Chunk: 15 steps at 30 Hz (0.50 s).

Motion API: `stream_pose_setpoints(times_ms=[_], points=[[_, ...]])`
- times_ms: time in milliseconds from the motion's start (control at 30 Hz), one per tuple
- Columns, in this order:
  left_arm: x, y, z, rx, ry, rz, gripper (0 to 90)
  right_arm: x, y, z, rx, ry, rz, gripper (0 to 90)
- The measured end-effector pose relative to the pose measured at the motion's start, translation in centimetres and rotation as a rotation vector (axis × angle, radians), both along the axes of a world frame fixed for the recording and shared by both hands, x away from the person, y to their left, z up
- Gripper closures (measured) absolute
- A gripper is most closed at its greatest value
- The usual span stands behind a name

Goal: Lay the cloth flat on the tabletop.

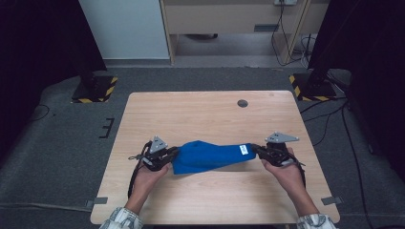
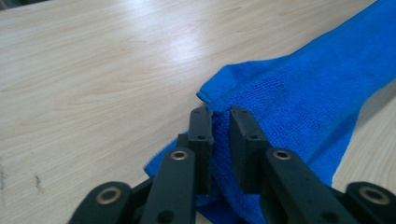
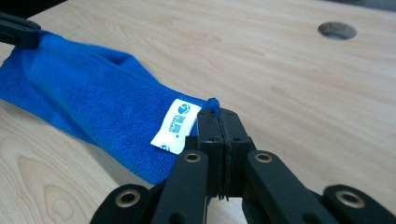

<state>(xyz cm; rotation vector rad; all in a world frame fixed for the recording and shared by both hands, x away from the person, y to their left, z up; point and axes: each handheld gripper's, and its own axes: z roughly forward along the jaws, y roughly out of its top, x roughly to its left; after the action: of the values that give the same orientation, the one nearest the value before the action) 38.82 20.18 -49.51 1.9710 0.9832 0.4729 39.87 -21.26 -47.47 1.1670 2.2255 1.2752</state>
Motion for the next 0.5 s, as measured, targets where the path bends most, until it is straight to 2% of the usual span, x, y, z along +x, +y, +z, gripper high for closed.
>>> stream_pose_setpoints(times_ms=[167,300,333,400,500], points=[[-0.7,0.0,0.1,-0.006,-0.02,-0.005,69.4,-0.6,0.2,-1.2,-0.011,0.018,0.01,89.0],[-1.0,0.0,0.1,-0.015,-0.038,0.008,54.9,-1.0,0.0,-1.4,-0.03,0.025,0.016,88.9],[-1.1,0.0,0.2,-0.023,-0.04,0.016,54.9,-1.1,-0.2,-1.5,-0.033,0.022,0.015,88.9],[-1.2,0.1,0.3,-0.029,-0.048,0.021,47.0,-1.3,-0.5,-1.6,-0.027,0.027,0.01,88.8],[-1.5,-0.1,0.3,-0.036,-0.045,0.01,42.0,-1.5,-0.8,-1.8,-0.023,0.032,0.007,88.8]])
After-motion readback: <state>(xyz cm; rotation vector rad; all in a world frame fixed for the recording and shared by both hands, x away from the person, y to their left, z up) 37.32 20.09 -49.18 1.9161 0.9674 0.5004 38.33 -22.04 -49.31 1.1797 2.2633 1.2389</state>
